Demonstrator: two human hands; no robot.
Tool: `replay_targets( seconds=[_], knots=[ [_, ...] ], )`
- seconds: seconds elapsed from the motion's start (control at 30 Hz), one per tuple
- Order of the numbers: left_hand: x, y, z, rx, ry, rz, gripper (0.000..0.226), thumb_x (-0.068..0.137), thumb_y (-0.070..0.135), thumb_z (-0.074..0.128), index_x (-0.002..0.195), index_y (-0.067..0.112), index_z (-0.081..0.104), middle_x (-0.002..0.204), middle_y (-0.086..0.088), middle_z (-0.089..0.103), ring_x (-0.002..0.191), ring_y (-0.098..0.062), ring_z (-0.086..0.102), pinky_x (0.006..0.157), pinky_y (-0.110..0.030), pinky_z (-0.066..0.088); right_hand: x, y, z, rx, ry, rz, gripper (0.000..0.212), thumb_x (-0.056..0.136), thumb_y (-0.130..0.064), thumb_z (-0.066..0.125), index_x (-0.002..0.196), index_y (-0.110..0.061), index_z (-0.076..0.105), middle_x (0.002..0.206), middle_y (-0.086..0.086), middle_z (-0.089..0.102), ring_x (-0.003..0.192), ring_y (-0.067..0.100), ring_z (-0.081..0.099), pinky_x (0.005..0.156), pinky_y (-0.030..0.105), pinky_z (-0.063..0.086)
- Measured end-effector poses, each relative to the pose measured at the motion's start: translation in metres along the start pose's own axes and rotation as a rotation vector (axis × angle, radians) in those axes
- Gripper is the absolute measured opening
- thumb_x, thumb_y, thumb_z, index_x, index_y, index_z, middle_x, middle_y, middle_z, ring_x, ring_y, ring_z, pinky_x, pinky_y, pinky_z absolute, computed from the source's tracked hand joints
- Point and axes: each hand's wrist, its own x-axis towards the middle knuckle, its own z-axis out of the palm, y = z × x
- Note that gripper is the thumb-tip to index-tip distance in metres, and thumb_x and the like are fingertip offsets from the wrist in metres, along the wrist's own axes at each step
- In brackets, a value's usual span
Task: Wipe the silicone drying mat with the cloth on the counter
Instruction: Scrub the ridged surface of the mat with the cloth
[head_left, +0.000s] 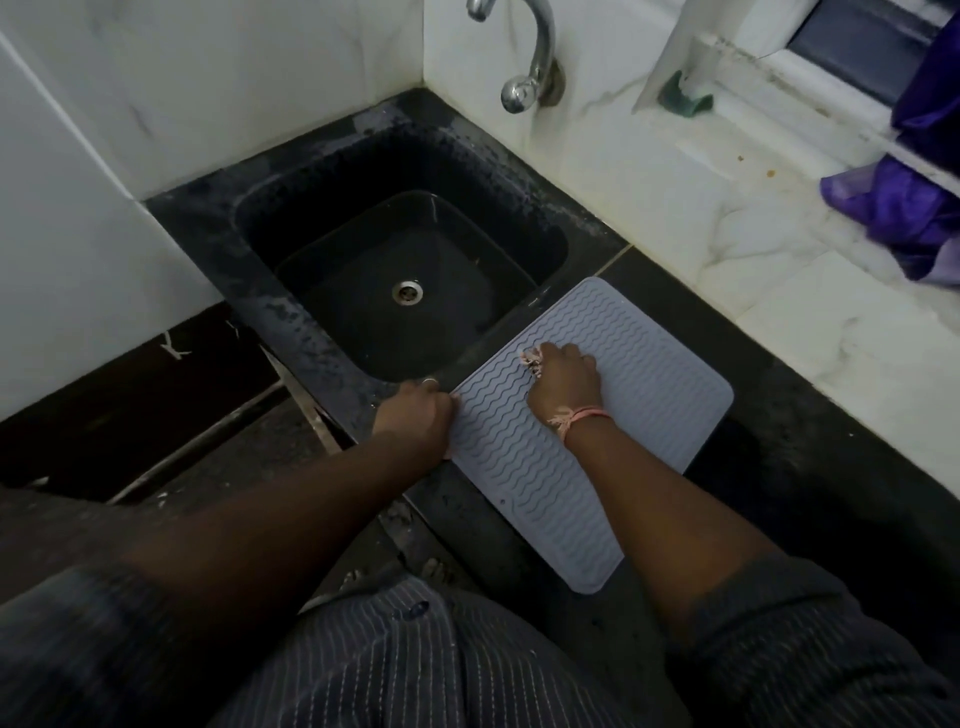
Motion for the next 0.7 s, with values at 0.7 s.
replay_targets(
  seconds=[0.7],
  knots=[
    [-0.012, -0.019, 0.019, -0.234, -0.002, 0.054, 0.056, 0.096, 0.034, 0.060, 0.148, 0.034, 0.040, 0.144, -0.015, 0.037, 0.130, -0.039, 0.042, 0.098, -0.050, 0.050, -0.107, -0.030, 0.006, 0.410, -0.033, -0.080, 0.029, 0.084, -0.006, 0.074, 0.110, -0.017, 0.079, 0.108, -0.001, 0.073, 0.103, 0.017, 0.068, 0.094, 0.020, 0.051]
  ],
)
